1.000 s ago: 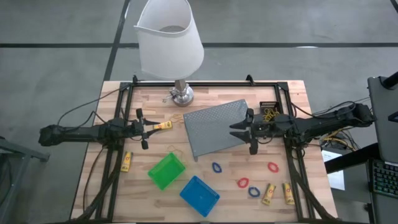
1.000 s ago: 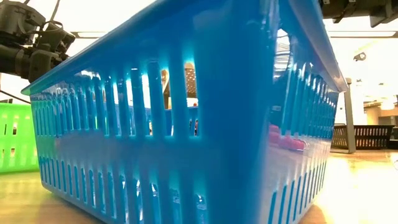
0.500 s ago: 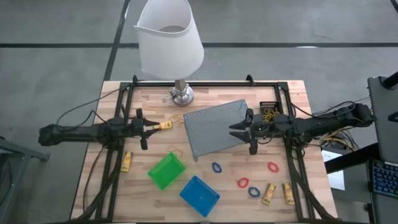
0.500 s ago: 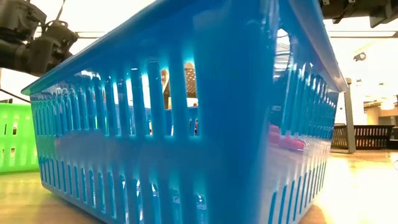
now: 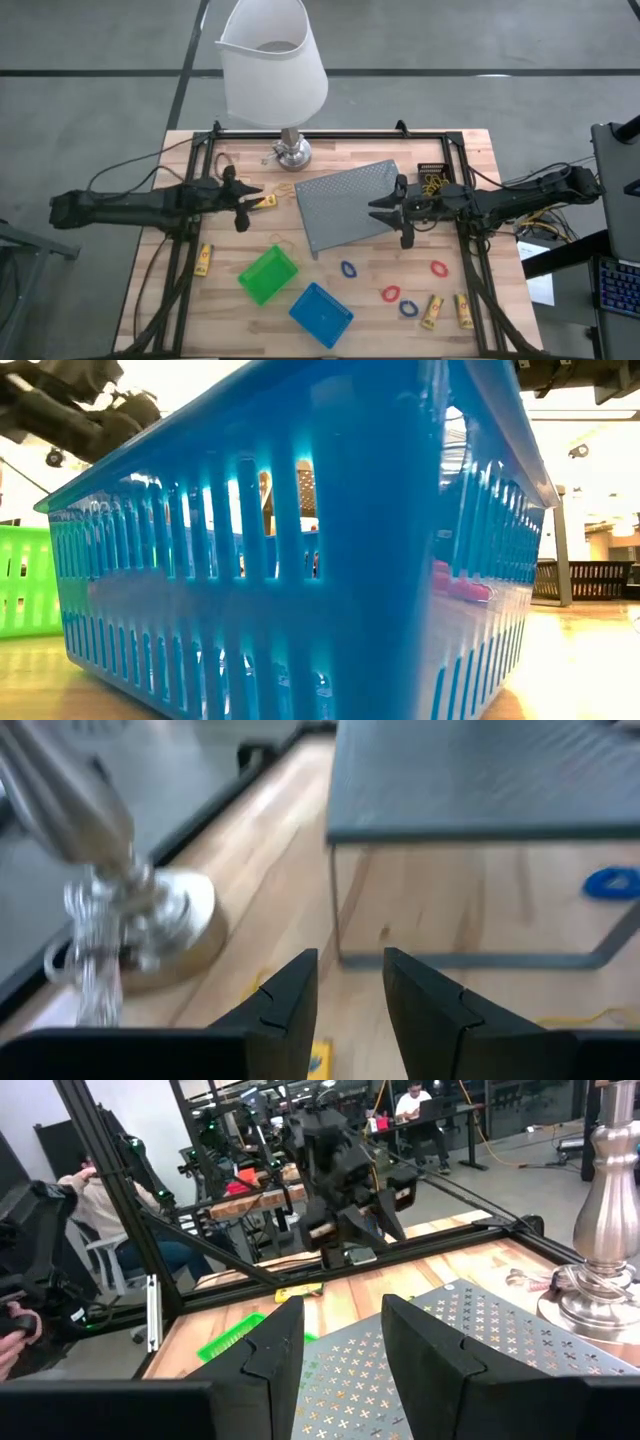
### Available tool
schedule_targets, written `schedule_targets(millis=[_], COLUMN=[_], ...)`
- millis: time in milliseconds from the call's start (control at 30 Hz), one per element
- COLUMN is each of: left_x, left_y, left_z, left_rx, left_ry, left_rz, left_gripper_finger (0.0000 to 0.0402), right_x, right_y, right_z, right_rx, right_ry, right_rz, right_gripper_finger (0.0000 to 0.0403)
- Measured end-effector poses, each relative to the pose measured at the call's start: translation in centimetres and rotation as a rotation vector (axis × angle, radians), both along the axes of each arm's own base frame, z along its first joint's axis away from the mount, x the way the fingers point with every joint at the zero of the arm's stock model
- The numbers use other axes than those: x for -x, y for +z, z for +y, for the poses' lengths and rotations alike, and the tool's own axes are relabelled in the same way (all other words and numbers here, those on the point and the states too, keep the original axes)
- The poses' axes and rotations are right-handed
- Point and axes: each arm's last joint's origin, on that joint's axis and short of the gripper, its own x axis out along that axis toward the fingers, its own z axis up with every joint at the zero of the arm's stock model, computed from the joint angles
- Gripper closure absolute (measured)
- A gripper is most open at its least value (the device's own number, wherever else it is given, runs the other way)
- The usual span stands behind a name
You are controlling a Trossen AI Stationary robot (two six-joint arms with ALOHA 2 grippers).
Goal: Pick & Place Office Desk Supplies
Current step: Put the yellow rubber band into the black basket
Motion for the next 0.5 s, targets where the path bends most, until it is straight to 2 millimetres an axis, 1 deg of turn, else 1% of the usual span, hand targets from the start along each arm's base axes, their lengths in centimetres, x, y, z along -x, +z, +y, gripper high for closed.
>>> schedule_targets(millis=[200, 300, 433, 500], left_x=[-2.0, -2.7, -3.1, -3.1], left_y=[-0.2, -0.2, -0.3, -0.6], left_z=[1.3, 2.3, 4.3, 5.2], left_rx=[0.032, 0.055, 0.245, 0.328], left_ry=[0.063, 0.116, 0.248, 0.277], left_rz=[0.107, 0.137, 0.105, 0.104], left_gripper_finger=[0.0284, 0.0284, 0.0284, 0.0284], right_x=[0.0, 0.0, 0.0, 0.0], right_y=[0.0, 0.0, 0.0, 0.0], right_z=[0.0, 0.0, 0.0, 0.0], right_rx=[0.0, 0.0, 0.0, 0.0], right_ry=[0.0, 0.0, 0.0, 0.0], right_rz=[0.0, 0.0, 0.0, 0.0], right_gripper_finger=[0.0278, 0.0276, 0.0272, 0.0269])
